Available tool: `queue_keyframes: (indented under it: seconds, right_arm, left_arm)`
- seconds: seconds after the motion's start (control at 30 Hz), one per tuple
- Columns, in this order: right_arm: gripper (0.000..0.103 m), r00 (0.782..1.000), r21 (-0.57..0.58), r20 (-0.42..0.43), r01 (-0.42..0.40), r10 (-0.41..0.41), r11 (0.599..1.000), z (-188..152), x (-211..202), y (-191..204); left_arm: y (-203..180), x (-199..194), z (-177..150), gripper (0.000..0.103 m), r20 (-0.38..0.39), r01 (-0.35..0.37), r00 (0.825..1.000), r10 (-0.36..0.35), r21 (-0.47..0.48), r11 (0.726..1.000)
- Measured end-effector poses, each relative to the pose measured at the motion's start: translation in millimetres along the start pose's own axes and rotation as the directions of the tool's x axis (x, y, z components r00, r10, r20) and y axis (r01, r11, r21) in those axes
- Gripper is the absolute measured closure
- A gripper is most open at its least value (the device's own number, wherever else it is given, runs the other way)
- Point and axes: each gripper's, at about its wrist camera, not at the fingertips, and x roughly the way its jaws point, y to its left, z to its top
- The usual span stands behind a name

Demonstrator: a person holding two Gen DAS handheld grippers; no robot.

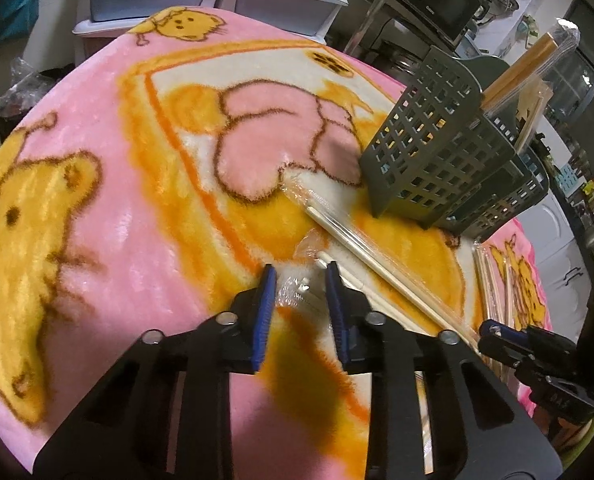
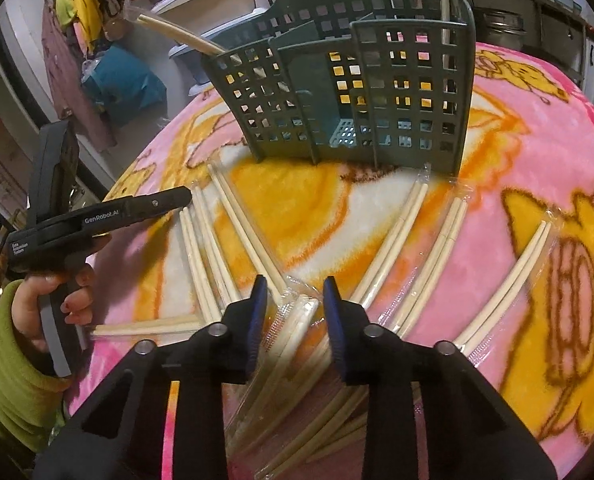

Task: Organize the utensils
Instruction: 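Grasp another wrapped chopstick with the left tool while the right tool grasps one too, then lift the left tool's chopstick toward the caddy while the right tool carries its chopstick there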

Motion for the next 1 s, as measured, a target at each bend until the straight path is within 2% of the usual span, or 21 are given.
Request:
queue_keyframes:
  seconds: [0.3, 0.6, 1.0]
  right_arm:
    - [0.087, 1.000, -0.004, 0.030, -0.001, 0.001, 1.000, 2.9, -6.7, 0.7]
    - [0.089, 0.997, 0.012, 0.079, -0.015, 0.014, 1.000, 6.9, -23.2, -1.8]
    - [0.095, 0.982, -0.024, 0.186, -0.026, 0.030, 0.999, 27.6, -60.5, 10.8]
  left_arm:
    - [2.6, -10.3, 0.8, 0.099, 0.004, 0.033, 0.999, -0.033, -0.017, 0.999]
    - [-18.0, -44.4, 8.0, 0.100, 0.086, 0.074, 0.993, -0.076, 0.026, 0.997]
    - [-62.1, -94.7, 24.0, 0.101, 0.203, 0.130, 0.967, -0.156, 0.137, 0.982]
